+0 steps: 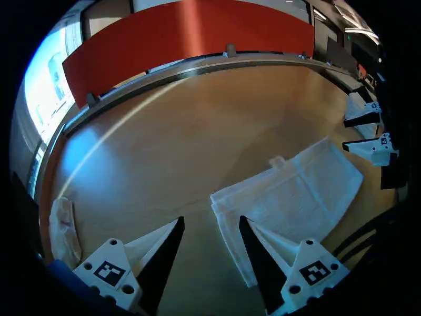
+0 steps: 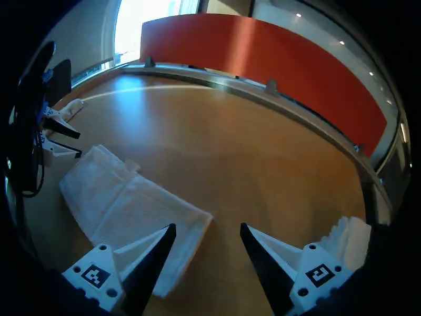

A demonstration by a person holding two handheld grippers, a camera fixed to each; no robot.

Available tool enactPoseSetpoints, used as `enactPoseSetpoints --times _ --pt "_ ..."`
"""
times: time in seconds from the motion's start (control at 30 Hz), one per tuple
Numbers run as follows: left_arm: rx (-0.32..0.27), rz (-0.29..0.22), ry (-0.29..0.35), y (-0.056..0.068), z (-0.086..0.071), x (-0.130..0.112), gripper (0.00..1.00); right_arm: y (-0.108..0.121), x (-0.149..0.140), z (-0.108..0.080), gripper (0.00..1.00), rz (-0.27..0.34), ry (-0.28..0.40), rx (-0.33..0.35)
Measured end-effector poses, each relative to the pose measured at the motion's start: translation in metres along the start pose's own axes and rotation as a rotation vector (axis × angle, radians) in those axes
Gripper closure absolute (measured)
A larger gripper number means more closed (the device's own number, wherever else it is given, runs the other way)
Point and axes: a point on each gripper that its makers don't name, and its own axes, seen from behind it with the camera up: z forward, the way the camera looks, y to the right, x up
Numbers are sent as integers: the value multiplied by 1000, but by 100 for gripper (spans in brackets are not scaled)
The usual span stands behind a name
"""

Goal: Fold towel

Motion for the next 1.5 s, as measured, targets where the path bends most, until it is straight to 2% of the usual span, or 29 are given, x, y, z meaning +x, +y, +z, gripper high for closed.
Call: enactPoseSetpoints --times 0.33,0.97,1.2,1.5 --pt "-6 -41 2 2 -15 -12 24 -8 -4 -17 6 6 16 16" --pt "0 -89 -15 17 -50 -49 24 -23 -30 -55 6 24 17 22" --pt "4 -109 -10 18 -53 -53 24 -25 -33 -58 6 28 19 38" --pt "38 -130 -4 9 -67 -63 24 -37 -33 -55 6 4 24 107"
